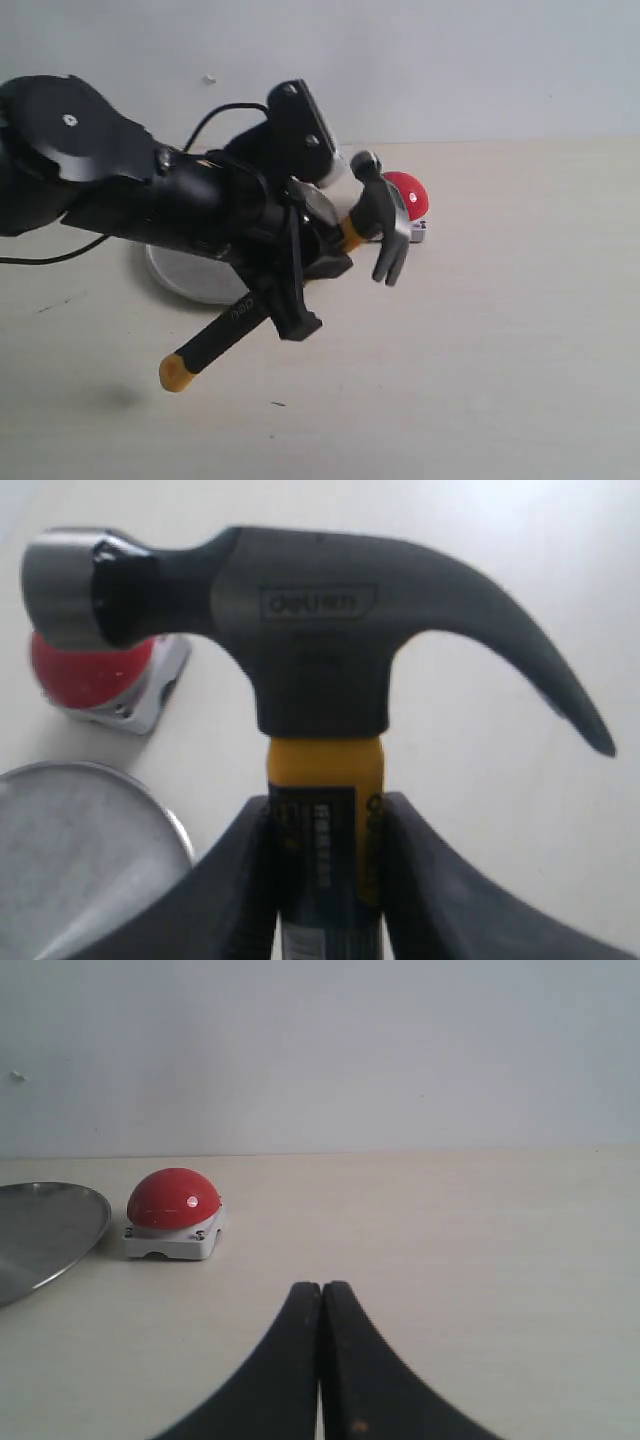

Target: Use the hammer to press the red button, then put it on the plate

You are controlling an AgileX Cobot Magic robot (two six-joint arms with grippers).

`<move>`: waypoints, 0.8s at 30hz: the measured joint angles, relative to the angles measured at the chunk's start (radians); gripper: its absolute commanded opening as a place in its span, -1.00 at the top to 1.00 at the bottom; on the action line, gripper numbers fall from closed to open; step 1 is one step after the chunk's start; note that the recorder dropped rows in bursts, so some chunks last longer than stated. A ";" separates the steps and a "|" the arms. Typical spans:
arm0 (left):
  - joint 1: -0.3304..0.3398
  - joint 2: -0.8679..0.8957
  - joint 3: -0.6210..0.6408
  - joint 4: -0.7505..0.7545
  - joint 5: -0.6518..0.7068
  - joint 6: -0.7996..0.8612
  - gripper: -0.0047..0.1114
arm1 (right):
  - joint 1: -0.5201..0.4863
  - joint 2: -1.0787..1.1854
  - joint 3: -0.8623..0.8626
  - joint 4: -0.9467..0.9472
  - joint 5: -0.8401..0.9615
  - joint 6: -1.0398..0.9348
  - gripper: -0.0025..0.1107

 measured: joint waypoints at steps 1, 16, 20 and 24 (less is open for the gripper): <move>0.016 -0.014 0.012 -0.080 -0.017 0.049 0.92 | 0.000 0.000 0.000 0.000 0.000 0.000 0.96; 0.221 -0.036 0.070 -0.805 0.295 0.550 0.92 | 0.000 0.000 0.000 0.000 0.000 0.000 0.96; 0.226 -0.036 0.070 -0.809 0.295 0.555 0.92 | 0.000 0.000 0.000 0.000 0.000 0.000 0.96; 0.226 -0.036 0.071 -0.809 0.297 0.555 0.92 | 0.000 0.000 0.000 0.000 0.000 0.000 0.96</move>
